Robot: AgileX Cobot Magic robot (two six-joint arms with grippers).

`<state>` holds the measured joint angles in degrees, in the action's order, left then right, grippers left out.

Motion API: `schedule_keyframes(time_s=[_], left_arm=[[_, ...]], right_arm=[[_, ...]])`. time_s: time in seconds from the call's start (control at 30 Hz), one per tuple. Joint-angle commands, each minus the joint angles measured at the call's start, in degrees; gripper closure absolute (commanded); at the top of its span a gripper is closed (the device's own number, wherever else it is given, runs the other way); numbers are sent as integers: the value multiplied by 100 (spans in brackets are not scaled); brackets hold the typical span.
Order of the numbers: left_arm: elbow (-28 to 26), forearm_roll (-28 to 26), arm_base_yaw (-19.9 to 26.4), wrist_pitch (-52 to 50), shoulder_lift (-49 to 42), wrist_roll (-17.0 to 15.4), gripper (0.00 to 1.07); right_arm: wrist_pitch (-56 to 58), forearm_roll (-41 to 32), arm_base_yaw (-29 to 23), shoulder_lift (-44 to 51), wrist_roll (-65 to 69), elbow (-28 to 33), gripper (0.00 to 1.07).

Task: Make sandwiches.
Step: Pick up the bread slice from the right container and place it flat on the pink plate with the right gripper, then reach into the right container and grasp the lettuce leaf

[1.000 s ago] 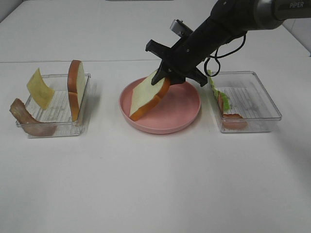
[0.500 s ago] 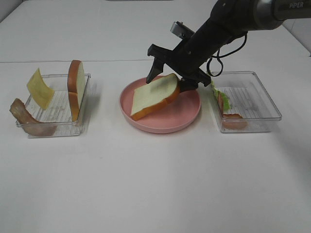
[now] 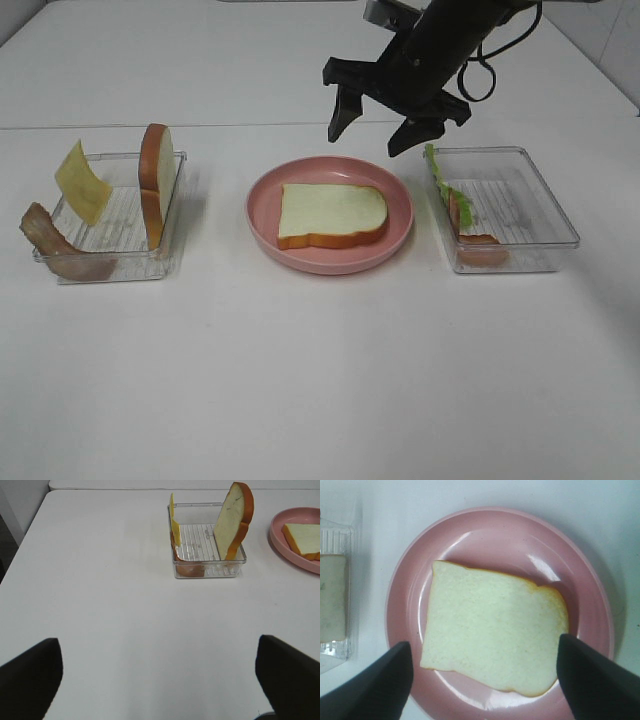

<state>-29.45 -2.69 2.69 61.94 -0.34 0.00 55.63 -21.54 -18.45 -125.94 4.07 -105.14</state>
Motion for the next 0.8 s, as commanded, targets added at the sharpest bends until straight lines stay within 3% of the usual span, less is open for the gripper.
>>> schedule_keyframes(time_s=[0.03,0.2,0.27,0.37,0.8], left_arm=[[0,-6,-29,-34,-74,0,4],[0,-6,-29,-34,-74,0,4],[0,-6,-29,-34,-74,0,4],[0,-6,-29,-34,-74,0,4],[0,-6,-29,-34,-74,0,4]], right_arm=[[166,115,0,86,46,-109,33],[550,699,0,160,338,-533,33],[699,1490,0,166,659,-779,33],[791,2023,11,143,802,-802,33],[859,2315,11,-332,911,-808,33]])
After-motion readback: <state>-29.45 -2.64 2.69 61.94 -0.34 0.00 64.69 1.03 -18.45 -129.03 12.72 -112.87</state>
